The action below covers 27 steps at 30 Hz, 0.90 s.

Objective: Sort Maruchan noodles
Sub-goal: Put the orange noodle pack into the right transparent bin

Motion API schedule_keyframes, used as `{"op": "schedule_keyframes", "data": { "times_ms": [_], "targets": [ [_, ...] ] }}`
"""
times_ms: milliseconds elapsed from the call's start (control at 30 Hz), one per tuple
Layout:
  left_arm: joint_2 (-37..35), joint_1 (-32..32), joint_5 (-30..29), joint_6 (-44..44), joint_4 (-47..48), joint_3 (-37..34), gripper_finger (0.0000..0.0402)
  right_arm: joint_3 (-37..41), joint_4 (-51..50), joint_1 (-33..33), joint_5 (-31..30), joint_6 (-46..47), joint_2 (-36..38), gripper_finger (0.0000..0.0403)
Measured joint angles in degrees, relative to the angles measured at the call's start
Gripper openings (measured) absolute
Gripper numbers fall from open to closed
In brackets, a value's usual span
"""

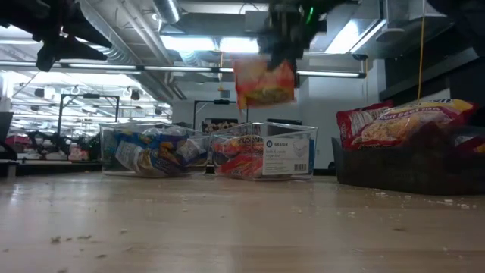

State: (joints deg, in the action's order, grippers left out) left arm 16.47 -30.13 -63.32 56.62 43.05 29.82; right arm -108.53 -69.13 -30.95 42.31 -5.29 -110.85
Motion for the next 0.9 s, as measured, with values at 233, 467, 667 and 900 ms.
{"op": "schedule_keyframes", "data": {
  "times_ms": [233,467,667,900],
  "targets": [
    [0.02,0.00,-0.79,-0.15,0.20,0.00,0.0141,7.57,-1.16,-4.16,10.24,-4.35,-7.01,0.0000],
    [0.02,0.02,-2.79,-0.19,0.45,0.00,0.0141,9.46,-3.95,-4.73,12.50,-6.88,-12.00,0.0000],
    [0.02,0.02,-4.55,-0.19,0.94,0.00,0.0141,9.49,-3.28,-4.70,7.23,-5.90,-15.52,0.0002],
    [0.01,0.01,-4.55,-0.19,1.09,-0.01,0.0141,5.98,-2.79,-4.69,-0.73,-8.32,-15.59,0.0043]
  ]
}}
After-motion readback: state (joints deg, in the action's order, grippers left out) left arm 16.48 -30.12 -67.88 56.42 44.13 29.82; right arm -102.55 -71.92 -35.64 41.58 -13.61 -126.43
